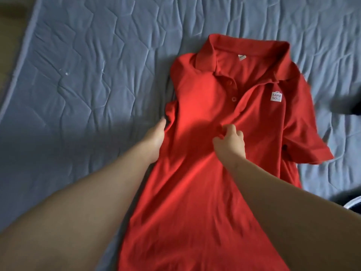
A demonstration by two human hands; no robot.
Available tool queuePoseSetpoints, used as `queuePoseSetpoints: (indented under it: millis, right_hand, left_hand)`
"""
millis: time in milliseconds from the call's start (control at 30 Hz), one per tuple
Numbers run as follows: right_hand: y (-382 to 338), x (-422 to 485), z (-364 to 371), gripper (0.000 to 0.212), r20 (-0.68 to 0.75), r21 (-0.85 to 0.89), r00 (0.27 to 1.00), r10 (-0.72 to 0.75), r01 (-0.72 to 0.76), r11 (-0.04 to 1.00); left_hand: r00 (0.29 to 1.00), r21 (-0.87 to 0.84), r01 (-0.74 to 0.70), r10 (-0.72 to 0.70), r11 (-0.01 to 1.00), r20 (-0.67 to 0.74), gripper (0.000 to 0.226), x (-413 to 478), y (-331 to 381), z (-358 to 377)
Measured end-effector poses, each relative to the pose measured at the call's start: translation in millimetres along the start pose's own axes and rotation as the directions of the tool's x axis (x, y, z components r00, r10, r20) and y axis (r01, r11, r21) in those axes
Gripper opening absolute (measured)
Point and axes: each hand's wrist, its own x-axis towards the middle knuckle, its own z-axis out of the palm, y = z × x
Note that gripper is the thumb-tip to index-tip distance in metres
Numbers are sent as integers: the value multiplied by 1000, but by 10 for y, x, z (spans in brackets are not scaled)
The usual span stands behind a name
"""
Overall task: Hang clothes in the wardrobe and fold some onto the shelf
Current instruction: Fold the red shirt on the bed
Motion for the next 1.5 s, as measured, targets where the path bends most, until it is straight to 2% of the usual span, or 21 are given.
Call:
queuePoseSetpoints:
  millis: [133,233,267,333,400,467,533,600,667,733,867,1033,1100,1167,1233,1333,1367,1400,1433,1467,1500]
  right_hand:
    - [-77,510,-4,38,73,48,993,98,-101,994]
    - [-10,706,1,28,149,101,978,149,-165,981]
    - [-6,757,-7,25,159,112,974,163,-182,977]
    - [-1,803,-23,21,180,133,963,202,-227,965]
    - [5,822,-42,20,196,161,955,221,-254,954]
    - [15,837,-42,19,201,181,956,214,-251,951]
    - [22,848,-26,21,195,171,958,209,-243,955]
    - [6,860,-14,24,177,157,961,212,-240,958]
    - [-17,859,-10,24,162,159,964,212,-238,958]
    - [-19,862,0,25,153,166,965,210,-235,958]
    - [-25,852,1,25,150,185,966,209,-235,954]
    - [33,783,-62,18,183,267,971,155,-200,943]
    - [86,708,-81,21,206,303,972,110,-171,937]
    - [112,604,-113,33,212,320,973,87,-153,935]
    - [109,517,-142,38,208,330,974,93,-159,930]
    - [132,433,-236,38,209,386,972,108,-183,904]
    - [154,417,-263,37,205,408,973,108,-185,894]
    - [179,392,-306,37,197,425,975,105,-181,887]
    - [211,371,-344,37,183,432,978,98,-170,886]
    - [253,341,-397,37,163,431,982,91,-154,889]
    - [294,316,-431,33,135,423,987,82,-133,896]
  left_hand:
    - [977,-274,46,14,961,213,58,136,463,340]
    - [972,-294,-83,143,952,189,28,108,682,563]
    - [968,-315,-163,214,935,132,17,82,742,589]
    - [908,-345,-416,408,841,-99,19,71,792,453]
    - [738,-282,-657,518,699,-433,20,76,828,140]
    - [609,-230,-746,502,625,-614,28,114,820,-187]
    - [654,-272,-721,495,638,-572,31,171,763,-333]
    - [776,-287,-612,489,737,-399,18,295,706,-308]
    - [808,-84,-533,477,842,-345,24,356,750,-271]
    - [756,59,-545,521,836,-396,16,394,858,-272]
    - [608,153,-579,549,801,-573,18,428,833,-270]
    - [695,73,-539,492,839,-524,60,355,746,-107]
    - [692,32,-562,491,827,-529,57,256,788,-129]
    - [649,134,-585,560,800,-514,54,138,847,-174]
    - [511,449,-589,740,672,-437,53,13,898,-168]
    - [227,811,-539,966,229,-122,51,-218,901,83]
    - [200,865,-492,980,97,4,51,-254,862,201]
    - [267,884,-467,955,8,132,53,-280,814,322]
    - [428,889,-458,869,-30,250,56,-270,761,426]
    - [639,903,-426,688,-56,344,61,-250,701,525]
    - [798,924,-363,471,-121,376,67,-224,651,587]
